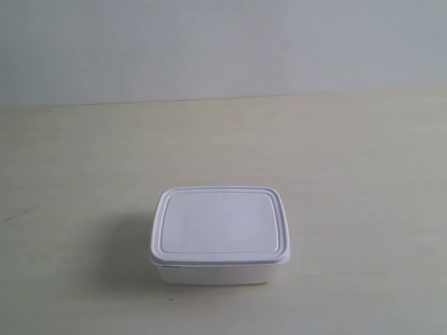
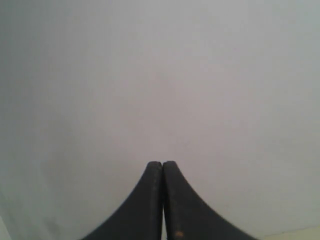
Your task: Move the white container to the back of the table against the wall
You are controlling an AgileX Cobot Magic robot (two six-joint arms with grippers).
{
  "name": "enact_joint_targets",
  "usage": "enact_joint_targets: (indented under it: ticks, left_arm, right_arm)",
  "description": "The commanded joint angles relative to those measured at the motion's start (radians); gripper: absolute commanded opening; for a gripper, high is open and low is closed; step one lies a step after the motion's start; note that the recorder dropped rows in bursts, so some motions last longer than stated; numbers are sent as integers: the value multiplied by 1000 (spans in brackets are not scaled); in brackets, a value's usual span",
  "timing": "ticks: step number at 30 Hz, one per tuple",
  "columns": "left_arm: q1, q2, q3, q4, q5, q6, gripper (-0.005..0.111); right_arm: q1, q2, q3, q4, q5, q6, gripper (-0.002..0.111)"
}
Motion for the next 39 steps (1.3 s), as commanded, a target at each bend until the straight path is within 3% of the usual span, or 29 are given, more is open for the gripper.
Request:
enact_joint_targets:
  ticks: [1,5,11,24,27,39]
  left_arm:
    - [-64,93,-64,329,7,-266,0]
    - [-144,243,-93,419,-57,-331,0]
    - [-295,491,-103,437,-86,-324,0]
    - [-649,921,-174,491,149,-266,0]
    - [-686,998,-198,502,196,-252,0]
    - [-689,1280,-343,539,266,-252,0]
  right_arm:
    - [88,13,-60,-276,83,182,0]
    - [146,114,-76,-354,129,234,0]
    - [236,349,-119,-502,120,314,0]
    - [342,927,-179,-752,89,458,0]
    - [342,1024,-184,-784,75,501,0]
    - [342,1268,-247,-848,20,598,0]
